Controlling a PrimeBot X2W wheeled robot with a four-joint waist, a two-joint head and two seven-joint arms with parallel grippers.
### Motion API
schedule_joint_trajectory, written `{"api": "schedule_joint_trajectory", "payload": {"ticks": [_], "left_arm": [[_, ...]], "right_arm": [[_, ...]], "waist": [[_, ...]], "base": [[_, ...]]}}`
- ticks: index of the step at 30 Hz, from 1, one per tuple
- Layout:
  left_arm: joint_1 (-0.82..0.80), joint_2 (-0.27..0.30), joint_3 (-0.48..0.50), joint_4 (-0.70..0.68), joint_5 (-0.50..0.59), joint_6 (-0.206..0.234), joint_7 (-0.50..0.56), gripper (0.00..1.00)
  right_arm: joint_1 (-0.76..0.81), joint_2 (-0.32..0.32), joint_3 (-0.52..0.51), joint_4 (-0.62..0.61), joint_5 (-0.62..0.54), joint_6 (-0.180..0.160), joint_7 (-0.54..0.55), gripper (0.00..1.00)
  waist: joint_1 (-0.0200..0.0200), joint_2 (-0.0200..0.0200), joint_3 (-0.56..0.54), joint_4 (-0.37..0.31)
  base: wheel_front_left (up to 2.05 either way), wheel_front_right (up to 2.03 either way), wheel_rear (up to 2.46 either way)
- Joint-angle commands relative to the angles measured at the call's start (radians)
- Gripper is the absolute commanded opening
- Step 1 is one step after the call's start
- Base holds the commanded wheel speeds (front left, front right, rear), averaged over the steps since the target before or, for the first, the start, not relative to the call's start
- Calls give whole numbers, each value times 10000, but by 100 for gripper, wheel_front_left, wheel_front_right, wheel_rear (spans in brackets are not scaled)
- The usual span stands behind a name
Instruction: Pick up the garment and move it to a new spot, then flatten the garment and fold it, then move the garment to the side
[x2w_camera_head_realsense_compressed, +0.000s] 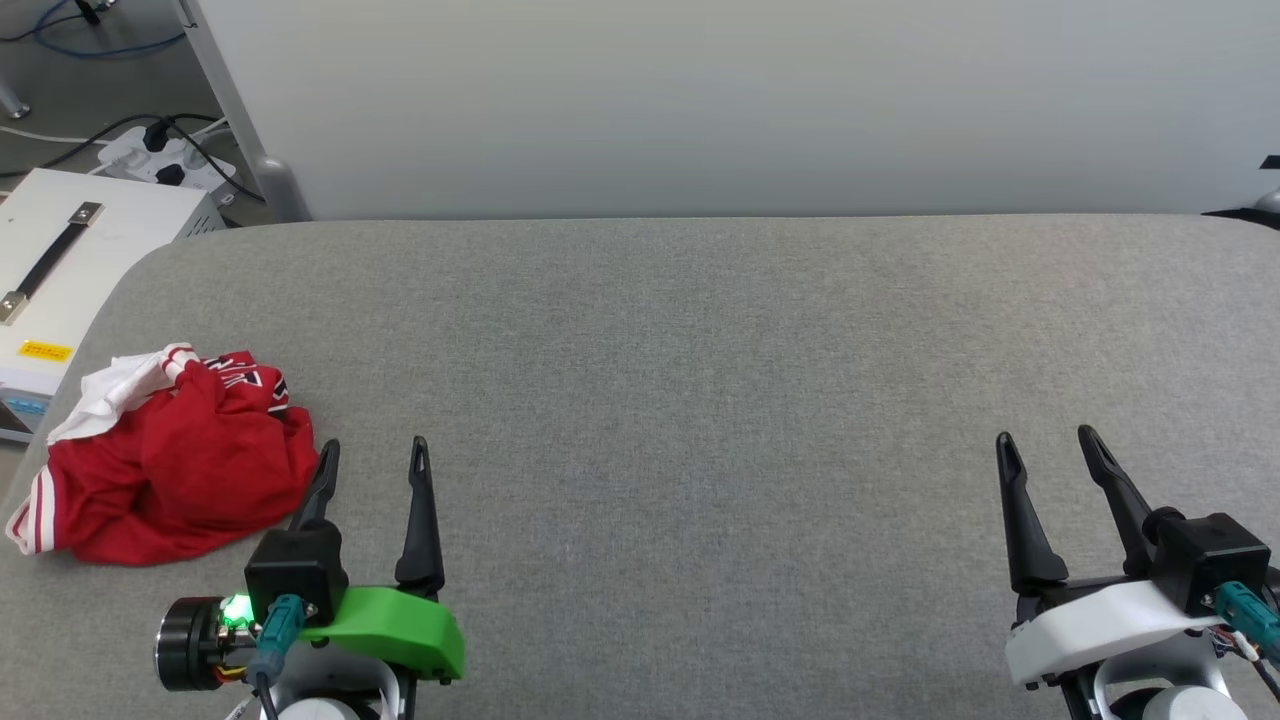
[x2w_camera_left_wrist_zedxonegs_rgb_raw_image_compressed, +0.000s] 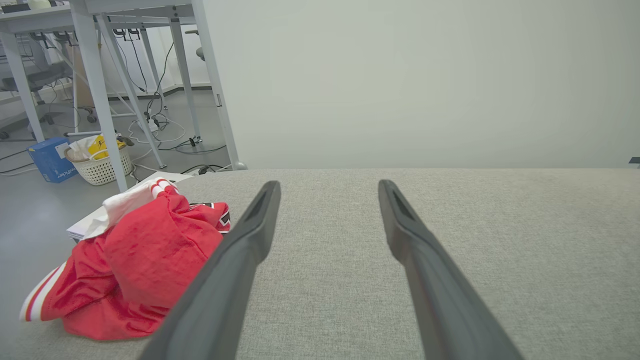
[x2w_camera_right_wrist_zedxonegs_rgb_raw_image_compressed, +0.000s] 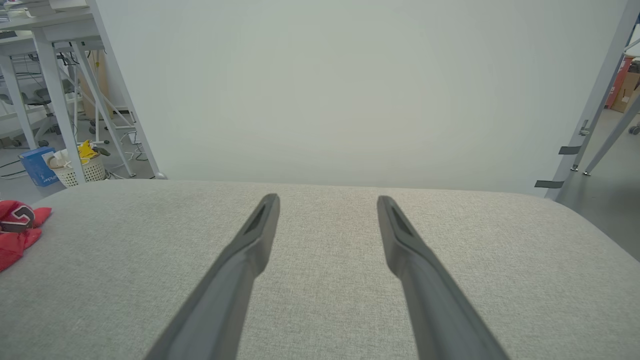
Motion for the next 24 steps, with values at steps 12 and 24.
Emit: {"api": "schedule_joint_trajectory", "payload": {"ticks": [12, 24], "left_arm": [[166, -33, -142, -75, -220, 101, -398, 100], [241, -38, -214, 19, -387, 7, -646, 100]], "right_arm": [[273, -10, 21, -213, 186, -5, -388, 100], [399, -11, 51, -222, 310, -5, -632, 100]], "waist": [[0, 0, -13, 19], [0, 0, -38, 49]], "base": [[0, 0, 0], [0, 0, 0]]}}
